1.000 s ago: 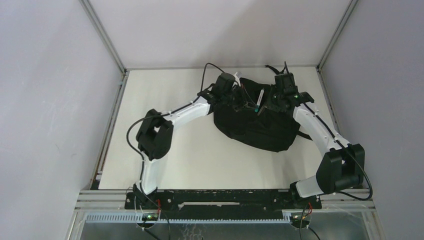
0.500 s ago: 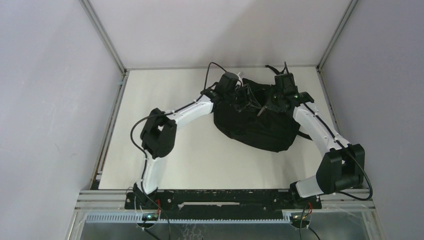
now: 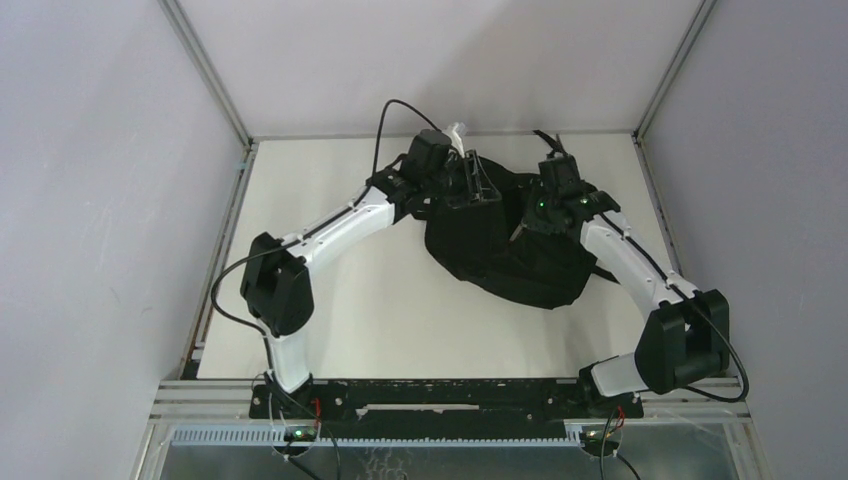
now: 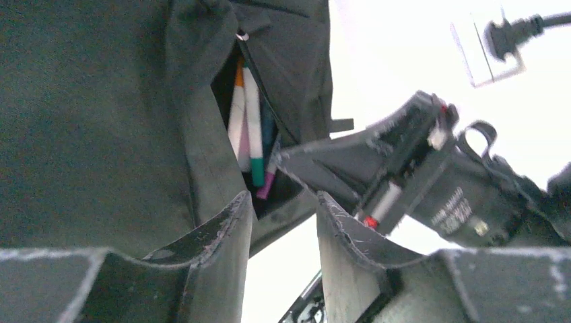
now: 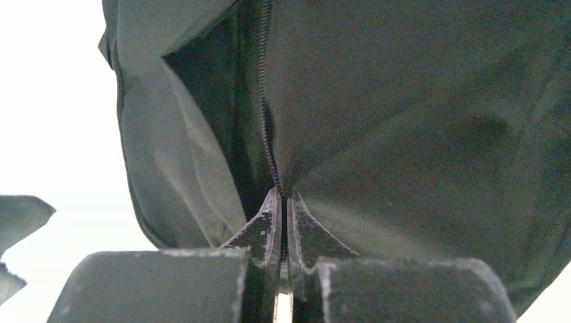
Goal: Pack the student bag
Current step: Place the stationery in the student bag.
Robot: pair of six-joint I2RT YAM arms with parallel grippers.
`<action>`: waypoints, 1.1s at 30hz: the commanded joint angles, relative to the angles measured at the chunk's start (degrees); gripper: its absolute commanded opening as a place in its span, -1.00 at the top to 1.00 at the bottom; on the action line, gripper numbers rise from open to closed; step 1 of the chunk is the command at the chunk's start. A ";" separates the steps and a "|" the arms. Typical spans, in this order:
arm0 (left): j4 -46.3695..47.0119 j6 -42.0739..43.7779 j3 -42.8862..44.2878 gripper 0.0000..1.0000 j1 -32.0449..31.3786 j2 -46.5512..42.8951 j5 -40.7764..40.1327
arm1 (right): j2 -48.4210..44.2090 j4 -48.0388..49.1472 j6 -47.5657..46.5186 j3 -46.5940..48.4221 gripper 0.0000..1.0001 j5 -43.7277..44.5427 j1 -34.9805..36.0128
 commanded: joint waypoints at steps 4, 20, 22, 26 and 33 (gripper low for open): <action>-2.30 5.70 -3.04 0.09 1.74 -2.60 -2.28 | -7.21 -1.96 -1.79 -0.03 0.07 -1.03 7.42; -3.02 10.04 -5.98 0.06 1.24 -3.11 -2.32 | 1.17 5.64 0.20 6.86 0.34 -5.15 -8.76; -4.16 10.94 -5.88 0.07 0.77 -3.01 -2.90 | 5.86 5.63 0.18 10.06 0.38 -5.46 -8.76; -5.25 11.62 -6.77 0.07 0.61 -3.30 -3.20 | 13.04 5.09 0.84 14.08 0.41 -7.05 -8.69; -5.81 12.67 -7.31 0.07 0.62 -3.11 -2.87 | 17.30 5.25 1.22 12.64 0.45 -5.74 -4.81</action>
